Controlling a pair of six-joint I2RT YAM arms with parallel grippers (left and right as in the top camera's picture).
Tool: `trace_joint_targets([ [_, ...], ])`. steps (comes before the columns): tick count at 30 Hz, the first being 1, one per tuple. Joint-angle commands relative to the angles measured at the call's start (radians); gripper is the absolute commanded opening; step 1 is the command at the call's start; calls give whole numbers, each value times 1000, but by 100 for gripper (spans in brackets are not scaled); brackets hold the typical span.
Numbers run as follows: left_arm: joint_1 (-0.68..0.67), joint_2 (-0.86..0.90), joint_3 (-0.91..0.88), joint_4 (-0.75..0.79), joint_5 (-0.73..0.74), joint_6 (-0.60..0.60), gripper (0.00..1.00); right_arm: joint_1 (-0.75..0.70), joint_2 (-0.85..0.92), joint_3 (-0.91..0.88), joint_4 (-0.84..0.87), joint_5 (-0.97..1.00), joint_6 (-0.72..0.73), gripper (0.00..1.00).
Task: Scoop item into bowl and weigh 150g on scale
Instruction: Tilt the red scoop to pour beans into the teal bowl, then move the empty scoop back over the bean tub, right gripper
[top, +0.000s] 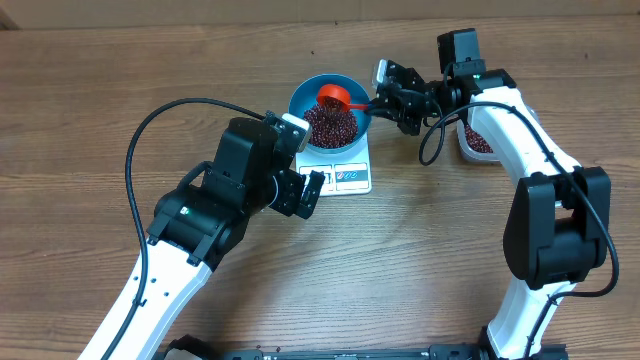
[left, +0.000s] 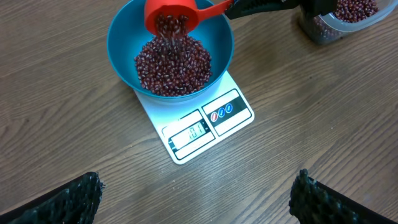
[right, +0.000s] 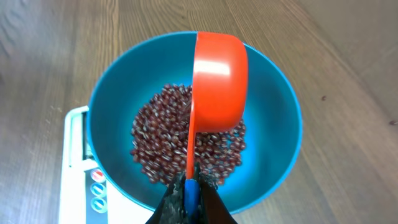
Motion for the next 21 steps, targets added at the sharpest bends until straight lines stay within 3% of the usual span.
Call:
trace_joint_targets([
  [1, 5, 5, -10, 3, 8, 22, 99, 3, 2, -6, 16, 43, -93, 4],
  [21, 5, 5, -10, 3, 8, 22, 100, 3, -22, 10, 9, -5, -39, 4],
])
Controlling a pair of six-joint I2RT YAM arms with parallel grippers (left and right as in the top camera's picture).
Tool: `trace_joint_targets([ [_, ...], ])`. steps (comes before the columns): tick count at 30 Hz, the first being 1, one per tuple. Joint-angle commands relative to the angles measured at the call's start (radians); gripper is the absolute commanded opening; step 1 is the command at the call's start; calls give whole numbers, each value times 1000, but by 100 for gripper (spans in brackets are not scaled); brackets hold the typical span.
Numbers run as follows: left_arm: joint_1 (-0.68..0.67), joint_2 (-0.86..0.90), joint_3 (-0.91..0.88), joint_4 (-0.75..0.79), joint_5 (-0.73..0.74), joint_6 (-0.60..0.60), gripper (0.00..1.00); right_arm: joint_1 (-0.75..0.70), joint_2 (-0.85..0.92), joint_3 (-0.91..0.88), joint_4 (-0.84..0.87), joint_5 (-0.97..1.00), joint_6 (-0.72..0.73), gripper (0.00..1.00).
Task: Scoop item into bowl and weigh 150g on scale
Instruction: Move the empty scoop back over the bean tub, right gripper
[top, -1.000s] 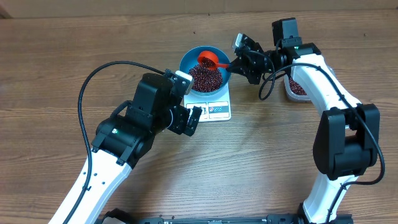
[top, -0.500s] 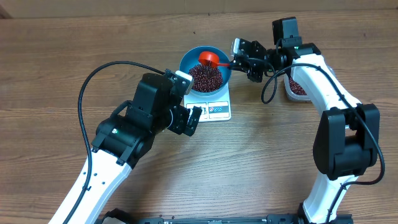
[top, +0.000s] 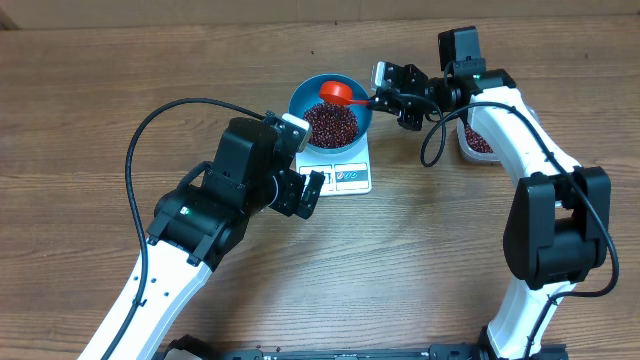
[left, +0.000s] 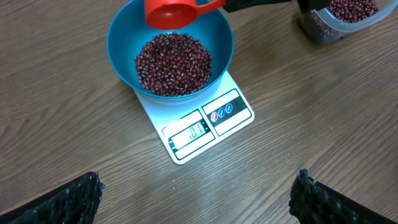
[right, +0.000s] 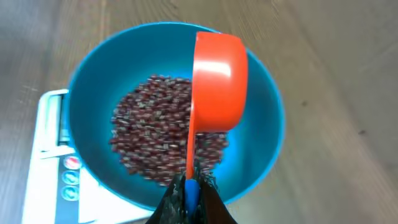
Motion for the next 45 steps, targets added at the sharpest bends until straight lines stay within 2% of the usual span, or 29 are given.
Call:
trace_joint_targets([
  [1, 5, 5, -10, 3, 8, 22, 100, 3, -36, 16, -44, -39, 70, 4],
  [9, 5, 5, -10, 3, 8, 22, 100, 3, -177, 30, -222, -40, 139, 4],
  [16, 5, 5, -10, 3, 8, 22, 100, 0, -315, 30, -229, -18, 352, 4],
  [20, 5, 5, -10, 3, 8, 22, 100, -12, -367, 30, -229, 143, 547, 4],
  [26, 5, 5, -10, 3, 8, 22, 99, -27, -385, 30, -242, 528, 887, 3],
  [32, 5, 5, -10, 3, 8, 22, 99, -52, -385, 30, -319, 697, 949, 4],
  [39, 5, 5, -10, 3, 8, 22, 99, -110, -385, 28, -411, 877, 1109, 4],
  [45, 5, 5, -10, 3, 8, 22, 100, -207, -385, 3, -453, 882, 1147, 4],
])
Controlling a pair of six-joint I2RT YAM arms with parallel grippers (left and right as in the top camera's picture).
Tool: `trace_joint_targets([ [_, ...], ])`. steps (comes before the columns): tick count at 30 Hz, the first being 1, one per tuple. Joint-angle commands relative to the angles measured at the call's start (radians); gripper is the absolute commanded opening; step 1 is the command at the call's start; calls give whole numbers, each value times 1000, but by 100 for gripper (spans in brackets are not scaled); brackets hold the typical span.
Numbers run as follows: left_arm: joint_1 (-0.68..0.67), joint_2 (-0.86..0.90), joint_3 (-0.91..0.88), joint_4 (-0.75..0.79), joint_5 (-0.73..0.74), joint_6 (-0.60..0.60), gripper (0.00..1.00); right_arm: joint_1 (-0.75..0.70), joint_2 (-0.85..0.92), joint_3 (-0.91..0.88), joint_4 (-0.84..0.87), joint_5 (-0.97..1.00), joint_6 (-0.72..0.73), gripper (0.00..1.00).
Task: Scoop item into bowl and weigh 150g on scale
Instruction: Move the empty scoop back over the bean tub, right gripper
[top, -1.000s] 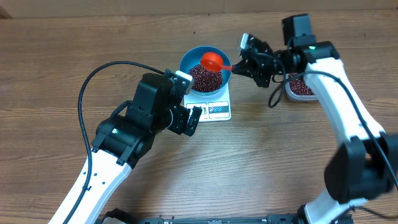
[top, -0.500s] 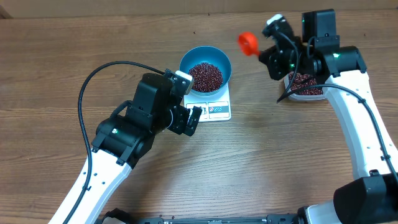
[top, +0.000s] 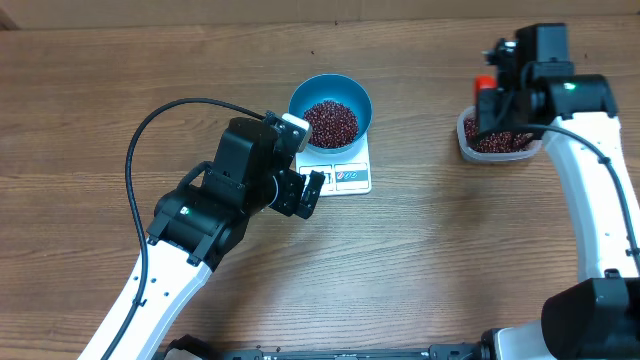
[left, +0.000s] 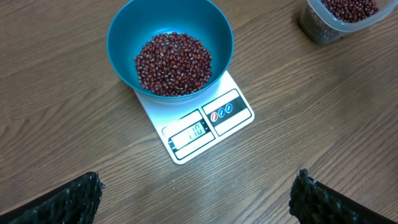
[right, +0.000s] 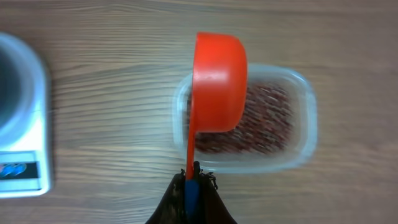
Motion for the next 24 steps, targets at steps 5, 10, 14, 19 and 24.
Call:
trace_joint_targets([
  [5, 5, 5, -10, 3, 8, 22, 100, -90, -8, -79, 24, 43, 52, 4],
  [10, 5, 5, -10, 3, 8, 22, 99, -122, -5, -192, 101, 43, 51, 4],
  [14, 5, 5, -10, 3, 8, 22, 100, -124, -4, -242, 158, 42, 52, 4],
  [19, 5, 5, -10, 3, 8, 22, 100, -124, -4, -282, 218, 43, 51, 4],
  [24, 5, 5, -10, 3, 8, 22, 99, -124, -2, -333, 283, 33, 52, 4],
])
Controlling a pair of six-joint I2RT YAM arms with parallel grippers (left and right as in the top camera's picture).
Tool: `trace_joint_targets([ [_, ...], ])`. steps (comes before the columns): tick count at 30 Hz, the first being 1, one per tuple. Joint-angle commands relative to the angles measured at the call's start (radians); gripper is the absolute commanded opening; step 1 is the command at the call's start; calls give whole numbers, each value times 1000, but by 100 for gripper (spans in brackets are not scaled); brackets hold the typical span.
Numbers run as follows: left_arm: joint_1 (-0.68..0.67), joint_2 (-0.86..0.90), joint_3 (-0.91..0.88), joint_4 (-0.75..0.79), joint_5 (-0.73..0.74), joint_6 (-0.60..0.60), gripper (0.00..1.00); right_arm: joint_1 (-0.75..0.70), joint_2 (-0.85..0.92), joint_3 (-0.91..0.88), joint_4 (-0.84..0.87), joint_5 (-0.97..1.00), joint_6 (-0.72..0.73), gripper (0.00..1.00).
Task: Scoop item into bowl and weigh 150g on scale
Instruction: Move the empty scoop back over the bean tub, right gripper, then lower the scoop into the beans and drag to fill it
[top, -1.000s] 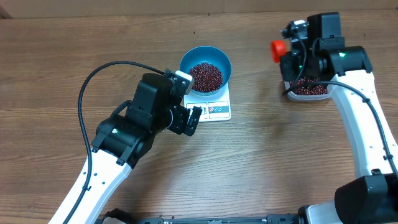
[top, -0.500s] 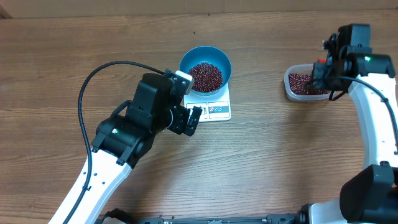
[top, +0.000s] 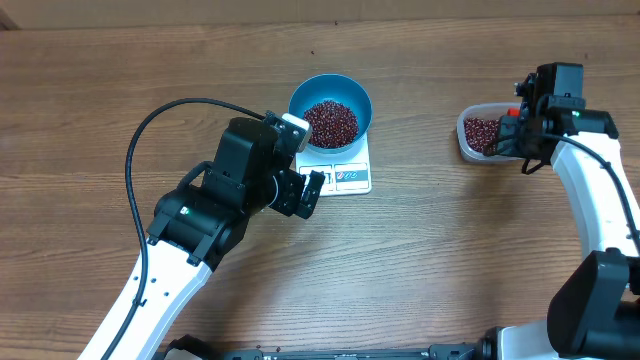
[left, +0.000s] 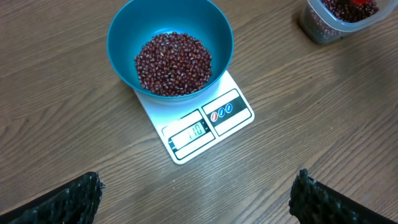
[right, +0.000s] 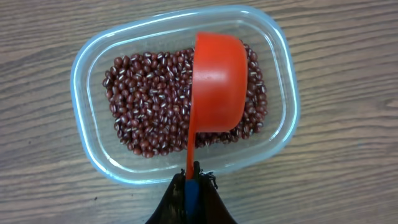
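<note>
A blue bowl (left: 124, 28) half full of red beans (left: 173, 63) sits on a small white scale (left: 205, 127) whose display reads about 110. At the right, a clear plastic tub of red beans (right: 152, 118) rests on the table, also visible from overhead (top: 480, 132). My right gripper (right: 191, 180) is shut on the handle of an orange scoop (right: 219, 81), whose cup is turned on its side low over the tub's beans. My left gripper (left: 198, 199) hangs open above bare table in front of the scale.
The wooden table (top: 420, 260) stretches around the scale and tub. A black cable (top: 150, 130) loops off the left arm.
My right gripper has come lower over the tub with the scoop, so the tub now fills its view. The left arm, bowl and scale are unchanged.
The scoop was tipped over the bowl with beans falling out. Then it was held empty above the bowl's rim. Then it was at the tub on the right and the scale read about 110. Now it sits low over the tub's beans.
</note>
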Motion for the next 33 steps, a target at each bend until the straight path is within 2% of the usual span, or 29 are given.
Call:
trace_joint_targets([
  [1, 5, 5, -10, 3, 8, 22, 100, -4, -1, -42, 35, -5, 12, 4],
  [5, 5, 5, -10, 3, 8, 22, 100, -4, 1, -81, 86, -10, 64, 4],
  [33, 5, 5, -10, 3, 8, 22, 99, -3, 90, -100, 96, -128, 63, 4],
])
